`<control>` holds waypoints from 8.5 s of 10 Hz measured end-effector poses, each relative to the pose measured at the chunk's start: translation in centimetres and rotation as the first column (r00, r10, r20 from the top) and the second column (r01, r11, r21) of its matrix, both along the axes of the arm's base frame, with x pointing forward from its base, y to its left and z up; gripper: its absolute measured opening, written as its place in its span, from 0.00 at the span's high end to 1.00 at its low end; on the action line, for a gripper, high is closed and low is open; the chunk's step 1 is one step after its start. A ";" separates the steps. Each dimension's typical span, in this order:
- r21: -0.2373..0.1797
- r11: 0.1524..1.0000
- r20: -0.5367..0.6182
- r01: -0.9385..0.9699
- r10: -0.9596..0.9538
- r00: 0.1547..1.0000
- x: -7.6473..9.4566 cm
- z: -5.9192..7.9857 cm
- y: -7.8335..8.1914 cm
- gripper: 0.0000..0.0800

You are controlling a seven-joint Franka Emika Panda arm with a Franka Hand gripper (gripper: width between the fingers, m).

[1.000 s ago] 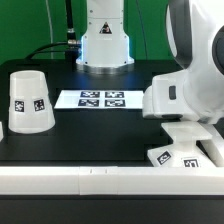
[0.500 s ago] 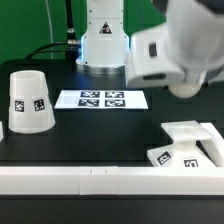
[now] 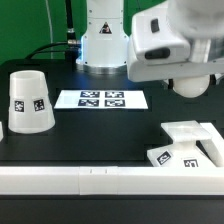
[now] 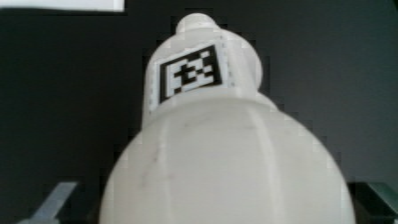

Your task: Assemble lamp

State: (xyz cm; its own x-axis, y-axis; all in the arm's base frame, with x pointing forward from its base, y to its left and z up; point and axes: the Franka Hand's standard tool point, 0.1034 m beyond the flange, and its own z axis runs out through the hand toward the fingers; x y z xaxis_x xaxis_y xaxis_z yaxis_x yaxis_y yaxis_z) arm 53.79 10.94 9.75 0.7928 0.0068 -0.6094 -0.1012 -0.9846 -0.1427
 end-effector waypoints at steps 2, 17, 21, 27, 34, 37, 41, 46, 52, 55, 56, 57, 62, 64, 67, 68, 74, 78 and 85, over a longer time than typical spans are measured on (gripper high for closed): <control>0.027 0.999 0.122 -0.035 0.031 0.992 1.6 0.9 -1.3 0.28; -0.055 0.998 0.820 0.021 0.033 0.572 9.7 5.7 -3.9 0.28; -0.054 0.998 0.820 0.018 0.034 0.571 10.0 5.5 -3.6 0.28; -0.055 0.998 0.811 0.009 0.039 0.584 9.7 4.3 -3.0 0.28; -0.069 0.997 0.856 0.016 0.051 0.514 9.0 2.6 -2.6 0.28; -0.070 0.997 0.859 0.016 0.052 0.510 9.1 2.6 -2.5 0.25; -0.070 0.997 0.857 0.016 0.052 0.512 9.0 2.6 -2.6 0.13; -0.063 0.998 0.847 0.010 0.048 0.530 8.9 5.5 -2.7 0.13; -0.044 0.999 0.731 -0.023 0.048 0.681 8.0 4.3 -2.1 0.13; -0.030 0.998 0.632 -0.048 0.056 0.773 8.1 3.5 -1.6 0.13; -0.033 0.998 0.637 -0.046 0.056 0.769 8.0 3.1 -1.6 0.13; -0.054 0.996 0.636 -0.067 0.086 0.767 7.9 2.8 -1.6 0.13; -0.071 0.993 0.622 -0.099 0.122 0.773 7.2 1.9 -2.2 0.13; -0.070 0.992 0.624 -0.101 0.122 0.772 7.5 2.0 -2.1 0.28; -0.069 0.995 0.622 -0.076 0.102 0.776 7.5 2.0 -2.1 0.28; -0.068 0.995 0.622 -0.074 0.100 0.776 7.5 2.0 -2.1 0.28; -0.020 0.818 0.547 0.575 -0.473 0.691 7.7 1.9 -1.6 0.28; -0.033 0.656 0.511 0.754 -0.638 0.577 7.7 1.9 -1.3 0.28; -0.076 0.395 0.472 0.916 -0.795 0.382 7.6 1.9 -0.8 0.27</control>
Offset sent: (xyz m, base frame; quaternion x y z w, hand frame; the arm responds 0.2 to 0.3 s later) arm 0.0293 -0.0283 0.0657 -0.0612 0.1539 -0.0389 0.9854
